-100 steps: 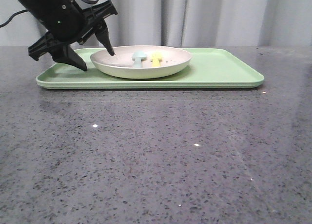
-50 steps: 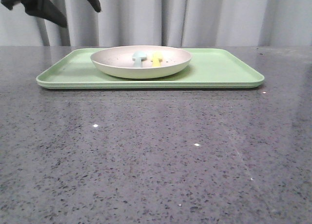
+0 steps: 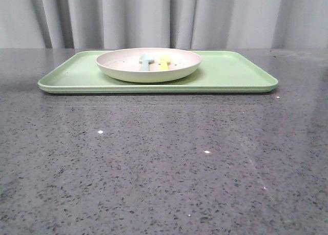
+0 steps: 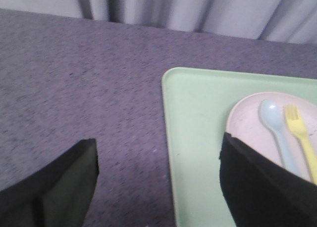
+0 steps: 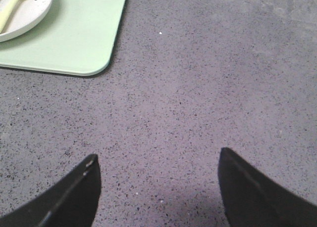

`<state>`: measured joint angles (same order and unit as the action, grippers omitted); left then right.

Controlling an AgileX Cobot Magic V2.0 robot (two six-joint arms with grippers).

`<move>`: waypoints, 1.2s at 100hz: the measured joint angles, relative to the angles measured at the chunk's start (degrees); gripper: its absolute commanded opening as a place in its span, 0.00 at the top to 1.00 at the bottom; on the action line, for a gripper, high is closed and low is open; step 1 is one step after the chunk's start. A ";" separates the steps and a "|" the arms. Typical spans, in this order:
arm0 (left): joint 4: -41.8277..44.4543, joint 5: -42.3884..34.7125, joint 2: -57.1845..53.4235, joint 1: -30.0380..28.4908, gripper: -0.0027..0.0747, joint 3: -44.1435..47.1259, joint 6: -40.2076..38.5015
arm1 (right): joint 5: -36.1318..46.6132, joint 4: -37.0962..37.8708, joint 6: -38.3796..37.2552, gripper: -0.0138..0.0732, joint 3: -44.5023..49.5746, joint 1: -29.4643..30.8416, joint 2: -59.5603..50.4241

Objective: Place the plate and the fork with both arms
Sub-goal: 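Move the right gripper above the yellow fork on the plate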

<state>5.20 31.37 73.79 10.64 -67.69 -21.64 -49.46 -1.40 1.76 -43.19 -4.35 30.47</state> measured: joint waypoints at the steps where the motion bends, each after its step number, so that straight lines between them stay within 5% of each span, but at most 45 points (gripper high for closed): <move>1: 0.25 0.00 -0.78 -0.17 0.32 0.44 0.00 | 0.00 0.00 0.00 0.26 0.00 0.00 0.00; 31: 1.57 1.15 -20.49 -7.29 0.32 19.14 0.00 | 0.00 -0.14 0.00 0.26 0.00 0.00 0.00; 61: 4.56 9.70 -40.22 -8.11 0.32 32.37 0.00 | 0.11 -1.95 0.00 0.26 0.00 0.00 0.00; 89: 4.65 16.75 -52.37 -8.11 0.33 36.81 0.00 | 2.76 -5.25 0.00 0.26 0.00 0.00 0.00; 120: 4.65 17.70 -54.02 -8.11 0.33 36.94 0.00 | 3.27 -5.96 0.00 0.26 -7.87 0.00 6.69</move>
<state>9.85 49.07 19.78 2.53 -30.75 -21.64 -46.19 -7.36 1.76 -51.06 -4.35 37.16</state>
